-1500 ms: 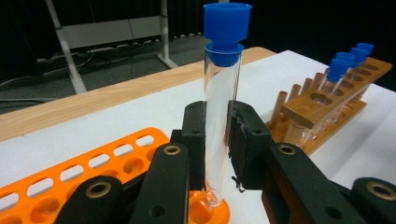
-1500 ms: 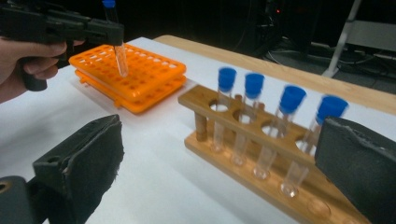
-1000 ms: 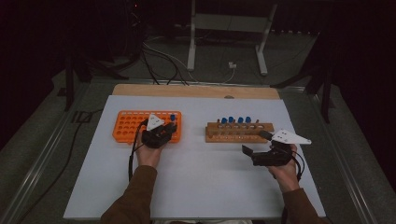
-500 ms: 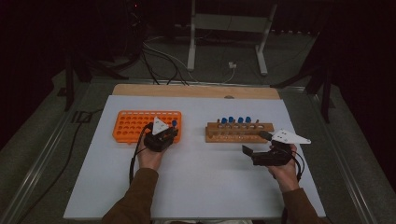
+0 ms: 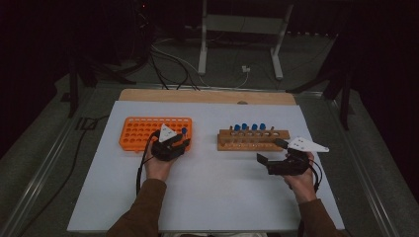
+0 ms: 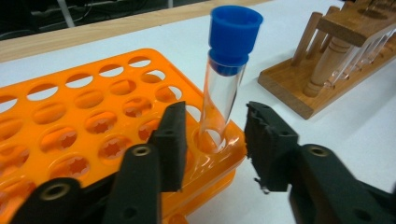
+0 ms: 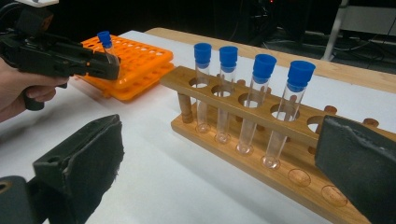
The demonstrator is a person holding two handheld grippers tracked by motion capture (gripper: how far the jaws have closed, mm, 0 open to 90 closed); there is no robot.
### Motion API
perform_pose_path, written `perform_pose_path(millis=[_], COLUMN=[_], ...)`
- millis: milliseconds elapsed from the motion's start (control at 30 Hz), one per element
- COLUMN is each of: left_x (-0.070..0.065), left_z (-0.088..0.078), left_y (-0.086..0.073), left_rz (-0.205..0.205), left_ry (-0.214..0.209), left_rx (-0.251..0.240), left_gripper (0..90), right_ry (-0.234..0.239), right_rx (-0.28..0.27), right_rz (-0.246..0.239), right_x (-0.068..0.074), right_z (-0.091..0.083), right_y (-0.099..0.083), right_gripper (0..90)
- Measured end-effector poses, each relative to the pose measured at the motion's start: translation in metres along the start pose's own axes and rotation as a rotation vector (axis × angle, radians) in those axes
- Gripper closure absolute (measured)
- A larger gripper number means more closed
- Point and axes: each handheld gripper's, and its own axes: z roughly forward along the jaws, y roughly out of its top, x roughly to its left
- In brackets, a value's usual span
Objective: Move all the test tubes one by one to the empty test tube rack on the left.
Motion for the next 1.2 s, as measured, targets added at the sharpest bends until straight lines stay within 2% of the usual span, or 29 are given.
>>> perform_pose_path(millis=[100, 233, 333, 433, 533, 667, 800, 967, 1067, 1200], left_x=[0.003, 0.007, 0.005, 0.005, 0.006, 0.004, 0.003, -0.001, -0.002, -0.001], left_z=[-0.009, -0.026, -0.043, -0.058, -0.072, -0.087, -0.099, -0.106, -0.107, -0.105], left_y=[-0.001, 0.000, -0.001, -0.003, -0.007, -0.013, -0.019, -0.018, -0.019, -0.019], left_rz=[-0.020, -0.068, -0.071, -0.080, -0.096, -0.085, -0.098, -0.068, -0.046, -0.055], left_ry=[-0.001, -0.029, -0.005, 0.039, 0.060, 0.079, 0.090, 0.096, 0.105, 0.110], left_rx=[-0.013, -0.052, -0.086, -0.100, -0.122, -0.132, -0.167, -0.183, -0.183, -0.175], left_gripper=[52.9, 45.6, 32.3, 20.1, 14.9, 3.1, 0.6, 0.6, 0.6, 0.6], right_ry=[-0.003, -0.006, -0.010, -0.014, -0.016, -0.024, -0.048, -0.081, -0.100, -0.133], right_rx=[-0.002, -0.002, -0.005, -0.007, -0.008, -0.006, -0.007, -0.006, -0.001, 0.011], right_rz=[0.001, 0.002, 0.003, 0.002, 0.002, 0.000, -0.019, -0.046, -0.041, -0.018], right_x=[0.000, -0.001, -0.001, -0.001, -0.001, -0.001, -0.002, -0.008, -0.016, -0.029], right_z=[0.000, 0.000, 0.000, 0.001, 0.001, 0.002, 0.002, 0.005, 0.010, 0.019], right_y=[0.000, 0.000, 0.000, 0.000, 0.001, 0.002, 0.007, 0.018, 0.026, 0.032], right_gripper=[1.1, 1.1, 1.1, 1.1, 1.1, 1.1, 1.2, 1.2, 1.9, 4.1])
